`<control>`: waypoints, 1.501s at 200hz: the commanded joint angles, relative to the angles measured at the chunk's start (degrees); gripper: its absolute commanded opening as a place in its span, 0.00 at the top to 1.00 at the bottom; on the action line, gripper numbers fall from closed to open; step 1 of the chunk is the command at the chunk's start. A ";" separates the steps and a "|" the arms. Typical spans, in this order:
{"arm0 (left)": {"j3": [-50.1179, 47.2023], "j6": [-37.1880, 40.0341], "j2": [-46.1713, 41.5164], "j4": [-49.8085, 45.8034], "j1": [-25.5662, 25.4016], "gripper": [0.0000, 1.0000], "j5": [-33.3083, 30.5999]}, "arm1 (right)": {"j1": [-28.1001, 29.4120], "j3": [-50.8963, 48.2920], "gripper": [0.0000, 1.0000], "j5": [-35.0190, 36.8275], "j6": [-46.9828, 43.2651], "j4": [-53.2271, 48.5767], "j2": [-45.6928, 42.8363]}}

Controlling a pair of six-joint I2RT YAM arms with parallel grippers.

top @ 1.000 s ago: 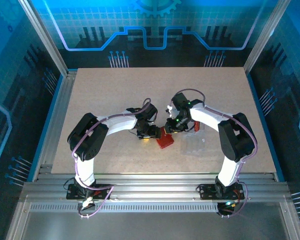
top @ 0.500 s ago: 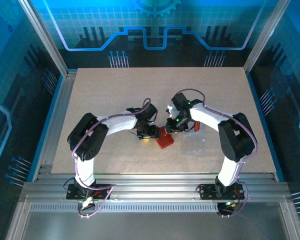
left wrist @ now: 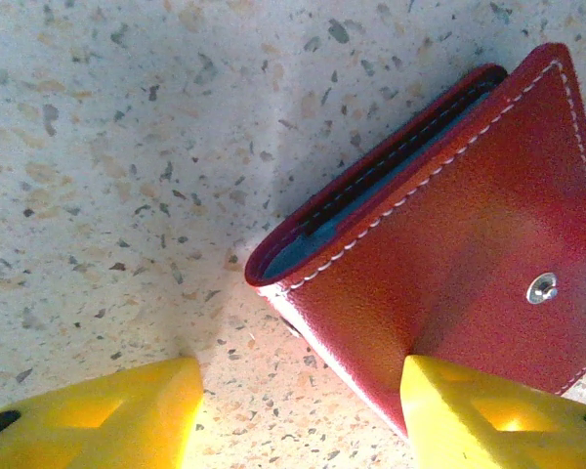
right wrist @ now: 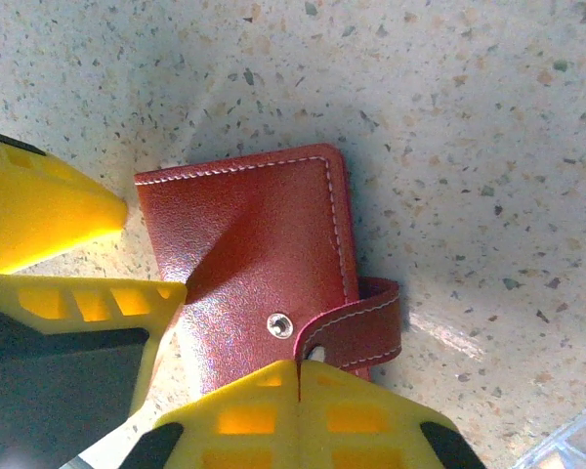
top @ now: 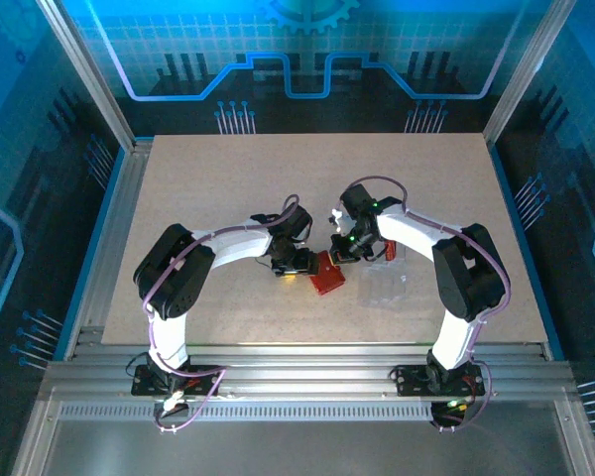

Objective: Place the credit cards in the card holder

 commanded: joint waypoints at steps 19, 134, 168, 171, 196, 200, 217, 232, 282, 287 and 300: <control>-2.07 -0.36 3.66 2.52 -0.37 0.42 2.11 | 0.74 1.32 1.00 -2.21 -0.52 -0.41 0.72; -2.06 -0.31 3.95 2.70 -0.31 0.42 2.22 | 3.07 3.60 1.00 1.80 -2.09 -3.89 4.25; -1.97 -0.40 3.93 2.78 -0.36 0.42 2.40 | 3.43 4.05 1.00 2.05 -2.45 -4.48 4.42; -1.97 -0.42 3.95 2.78 -0.32 0.42 2.42 | 3.49 4.05 1.00 1.90 -2.49 -4.42 4.46; -2.06 -0.45 3.96 2.78 -0.36 0.42 2.36 | 3.58 4.22 1.00 0.56 -2.38 -3.95 4.90; -2.06 -0.40 3.99 2.78 -0.35 0.42 2.35 | 3.60 4.30 1.00 0.59 -2.36 -3.95 4.98; -2.06 -0.40 3.99 2.87 -0.36 0.42 2.44 | 3.69 4.40 1.00 0.43 -2.36 -4.04 5.27; -2.06 -0.32 4.04 2.86 -0.36 0.42 2.42 | 3.69 4.22 1.00 -0.26 -2.36 -3.70 5.26; -2.41 -0.44 3.89 3.13 -0.33 0.42 2.48 | 3.77 4.12 1.00 -1.27 -2.12 -3.24 5.47; -2.50 -0.40 3.87 3.13 -0.34 0.42 2.54 | 3.80 4.20 1.00 -1.00 -2.09 -3.32 5.52; -2.59 -0.45 3.78 3.29 -0.36 0.42 2.47 | 3.80 4.22 1.00 -0.91 -2.09 -3.34 5.69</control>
